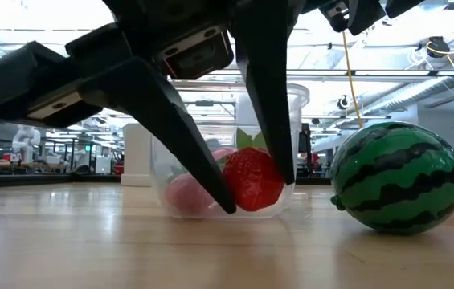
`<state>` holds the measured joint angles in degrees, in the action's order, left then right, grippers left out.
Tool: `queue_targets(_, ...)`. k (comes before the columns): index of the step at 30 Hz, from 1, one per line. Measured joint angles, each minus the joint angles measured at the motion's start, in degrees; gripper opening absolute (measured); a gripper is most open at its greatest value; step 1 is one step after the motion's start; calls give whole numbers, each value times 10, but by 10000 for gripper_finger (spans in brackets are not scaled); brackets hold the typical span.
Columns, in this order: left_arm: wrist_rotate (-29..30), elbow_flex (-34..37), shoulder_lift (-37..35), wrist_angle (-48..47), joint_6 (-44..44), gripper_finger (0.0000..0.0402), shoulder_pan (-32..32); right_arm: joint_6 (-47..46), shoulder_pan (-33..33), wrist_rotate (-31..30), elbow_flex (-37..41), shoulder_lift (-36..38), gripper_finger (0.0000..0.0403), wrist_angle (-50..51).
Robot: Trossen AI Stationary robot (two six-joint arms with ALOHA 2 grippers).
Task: Pick and placing Produce into tupperware
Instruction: Put the strawberry into the transparent white bin
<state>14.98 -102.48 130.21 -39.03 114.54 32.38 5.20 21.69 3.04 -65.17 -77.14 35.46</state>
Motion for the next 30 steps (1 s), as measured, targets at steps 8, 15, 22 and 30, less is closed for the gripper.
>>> queue_targets(8,0,-1,-6,2,0,122,1,0,0,0,0,0,153,0)
queue_targets(15,8,-2,-20,-8,-4,122,1,0,0,0,0,0,153,0)
queue_targets(22,1,-17,-20,-6,-2,122,3,0,0,0,0,0,153,0)
queue_targets(30,1,-49,-21,-12,-2,122,9,1,0,0,0,0,153,0)
